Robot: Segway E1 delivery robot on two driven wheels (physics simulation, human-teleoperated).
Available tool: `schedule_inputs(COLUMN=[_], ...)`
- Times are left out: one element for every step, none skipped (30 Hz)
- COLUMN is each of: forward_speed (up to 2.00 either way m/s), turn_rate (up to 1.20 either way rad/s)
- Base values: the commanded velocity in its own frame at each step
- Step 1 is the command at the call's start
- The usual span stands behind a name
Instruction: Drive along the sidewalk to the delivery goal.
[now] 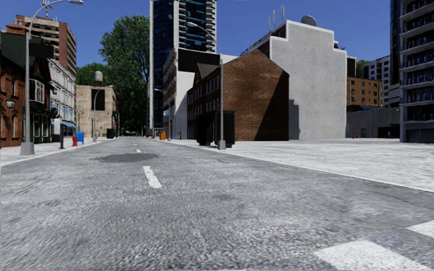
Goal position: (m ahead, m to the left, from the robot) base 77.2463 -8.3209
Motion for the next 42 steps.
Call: schedule_inputs(forward_speed=[0.97,0.97,0.98,0.98,0.98,0.98,0.98,0.98,0.99,0.99,1.00,1.00,1.00,1.01,1.01,1.01,1.01,1.01,1.01,1.01,1.01,1.02,1.02,1.03,1.03,1.03,1.04,1.04,1.04,1.04,1.04,1.04,1.04,1.04,1.04,1.04,1.04,1.04,1.04,1.04,1.04,1.03], turn_rate=[-0.74,-0.74,-0.74,-0.74,-0.74,-0.74,-0.74,-0.74,-0.74,-0.74,-0.74,-0.74,-0.74,-0.74,-0.74,-0.74,-0.74,-0.74,-0.74,-0.74,-0.74,-0.74,-0.74,-0.74,-0.74,-0.74,-0.74,-0.74,-0.74,-0.74,-0.75,-0.75,-0.75,-0.75,-0.75,-0.75,-0.75,-0.75,-0.75,-0.76,-0.79,-0.86])
